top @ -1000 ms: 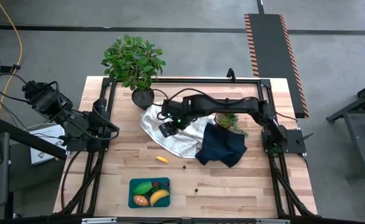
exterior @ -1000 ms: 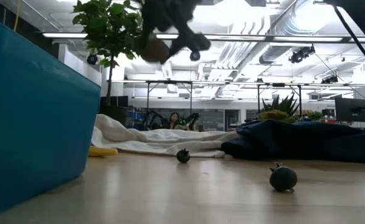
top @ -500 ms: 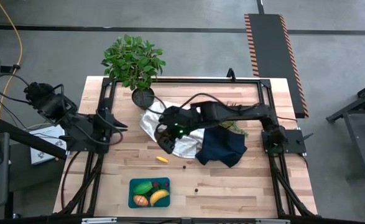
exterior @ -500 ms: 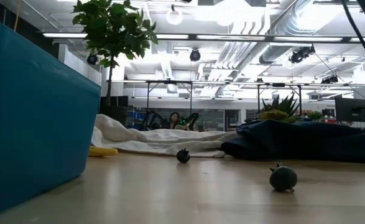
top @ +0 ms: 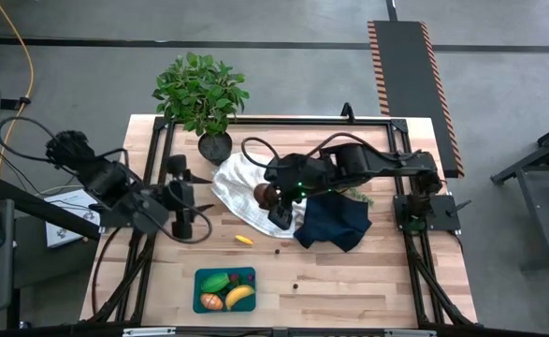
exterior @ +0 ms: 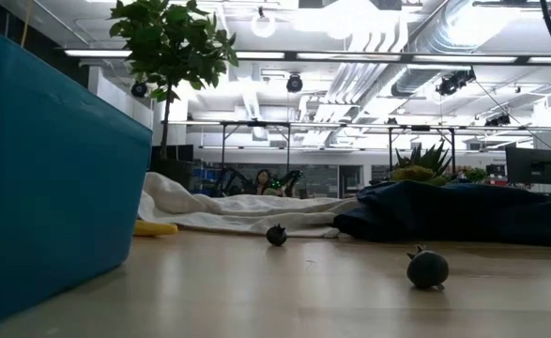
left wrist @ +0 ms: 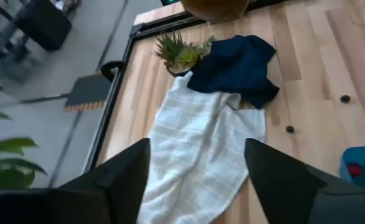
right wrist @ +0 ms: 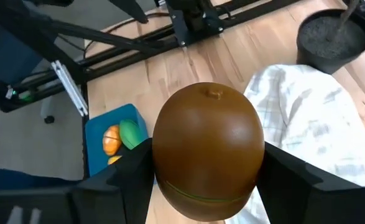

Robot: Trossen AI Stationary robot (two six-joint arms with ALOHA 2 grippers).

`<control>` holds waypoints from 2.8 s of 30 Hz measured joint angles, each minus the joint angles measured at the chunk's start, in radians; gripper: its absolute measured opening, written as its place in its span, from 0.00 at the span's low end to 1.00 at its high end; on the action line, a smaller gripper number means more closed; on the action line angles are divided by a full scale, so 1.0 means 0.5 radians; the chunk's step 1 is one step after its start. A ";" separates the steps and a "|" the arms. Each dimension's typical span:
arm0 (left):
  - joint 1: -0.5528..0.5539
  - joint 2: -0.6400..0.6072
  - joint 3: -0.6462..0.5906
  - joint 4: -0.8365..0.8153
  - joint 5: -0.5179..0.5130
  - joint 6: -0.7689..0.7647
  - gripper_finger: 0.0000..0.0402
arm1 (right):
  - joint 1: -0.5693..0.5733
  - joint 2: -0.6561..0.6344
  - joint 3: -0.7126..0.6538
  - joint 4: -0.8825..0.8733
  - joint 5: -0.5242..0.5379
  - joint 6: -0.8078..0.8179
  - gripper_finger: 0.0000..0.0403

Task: Pick and placing Produce into tupperware
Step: Put the kiwi into the bin

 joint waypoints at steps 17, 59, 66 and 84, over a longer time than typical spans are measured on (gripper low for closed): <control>0.000 0.176 -0.001 0.535 -0.244 0.745 0.89 | 0.011 -0.011 -0.021 0.326 -0.301 -0.128 0.54; 0.002 0.185 -0.001 1.279 -0.326 1.495 0.95 | -0.021 -0.011 -0.020 0.934 -0.443 -0.166 0.54; 0.002 0.190 -0.001 1.423 -0.369 1.702 0.95 | -0.021 -0.011 -0.020 0.944 -0.442 -0.171 0.54; 0.000 0.190 -0.001 1.521 -0.369 1.940 0.95 | -0.086 -0.011 -0.019 1.046 -0.468 -0.190 0.54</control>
